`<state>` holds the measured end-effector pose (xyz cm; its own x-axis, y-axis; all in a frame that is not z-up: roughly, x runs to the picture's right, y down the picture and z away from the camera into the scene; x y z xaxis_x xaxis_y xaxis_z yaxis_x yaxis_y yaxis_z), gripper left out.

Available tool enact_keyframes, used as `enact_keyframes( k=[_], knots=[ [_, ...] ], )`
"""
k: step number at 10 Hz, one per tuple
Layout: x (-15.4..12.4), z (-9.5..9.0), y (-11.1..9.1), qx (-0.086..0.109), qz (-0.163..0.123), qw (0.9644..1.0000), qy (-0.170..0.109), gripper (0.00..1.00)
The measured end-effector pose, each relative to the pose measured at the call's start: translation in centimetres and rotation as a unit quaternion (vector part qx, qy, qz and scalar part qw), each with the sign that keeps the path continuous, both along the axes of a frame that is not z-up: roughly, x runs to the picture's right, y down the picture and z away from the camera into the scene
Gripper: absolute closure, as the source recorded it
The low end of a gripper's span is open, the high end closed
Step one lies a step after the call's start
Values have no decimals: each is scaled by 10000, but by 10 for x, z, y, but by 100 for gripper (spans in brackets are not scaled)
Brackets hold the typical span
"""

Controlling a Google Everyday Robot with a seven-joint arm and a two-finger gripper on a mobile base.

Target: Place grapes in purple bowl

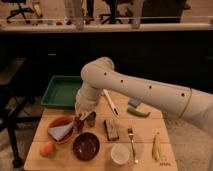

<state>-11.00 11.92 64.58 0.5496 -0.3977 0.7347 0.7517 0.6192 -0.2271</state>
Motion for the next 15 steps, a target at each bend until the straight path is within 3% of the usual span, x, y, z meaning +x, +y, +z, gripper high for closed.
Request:
enact_keyframes(
  k=[2, 6, 11, 15],
  knots=[
    [-1, -4, 22, -168, -194, 9997, -30, 100],
    [-6, -10, 44, -340, -483, 9981, -173, 100],
    [-6, -18, 66, -456, -537, 9968, -382, 100],
    [2, -21, 68, -449, -447, 9971, -426, 99]
  ],
)
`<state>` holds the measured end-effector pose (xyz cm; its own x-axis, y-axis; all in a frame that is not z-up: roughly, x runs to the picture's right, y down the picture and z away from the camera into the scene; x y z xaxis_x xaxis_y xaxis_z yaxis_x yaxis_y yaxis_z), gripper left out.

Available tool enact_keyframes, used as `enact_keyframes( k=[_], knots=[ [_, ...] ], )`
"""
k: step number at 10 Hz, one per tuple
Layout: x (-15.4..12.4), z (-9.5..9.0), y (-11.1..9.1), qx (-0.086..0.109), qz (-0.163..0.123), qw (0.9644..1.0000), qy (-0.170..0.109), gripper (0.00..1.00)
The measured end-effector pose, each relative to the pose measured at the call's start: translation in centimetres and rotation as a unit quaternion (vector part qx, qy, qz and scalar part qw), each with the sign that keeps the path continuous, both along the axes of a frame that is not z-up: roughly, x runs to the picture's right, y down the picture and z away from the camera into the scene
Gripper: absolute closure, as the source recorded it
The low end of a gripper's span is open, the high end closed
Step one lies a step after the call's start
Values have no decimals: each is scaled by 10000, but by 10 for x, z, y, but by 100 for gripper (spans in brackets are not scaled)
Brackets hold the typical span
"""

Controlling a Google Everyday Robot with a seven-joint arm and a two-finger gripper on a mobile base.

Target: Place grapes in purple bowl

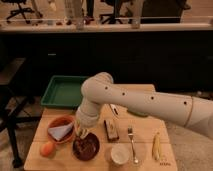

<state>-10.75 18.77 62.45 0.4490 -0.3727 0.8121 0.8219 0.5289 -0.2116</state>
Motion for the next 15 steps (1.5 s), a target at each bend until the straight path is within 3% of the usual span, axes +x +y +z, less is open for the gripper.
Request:
enact_keyframes(
  k=[1, 8, 9, 15],
  knots=[
    [-1, 0, 0, 0, -11, 10000, -11, 95],
    [-1, 0, 0, -2, -10, 10000, -12, 24],
    [-1, 0, 0, -3, -9, 10000, -11, 20],
    [-1, 0, 0, -3, -5, 10000, -8, 20]
  ],
)
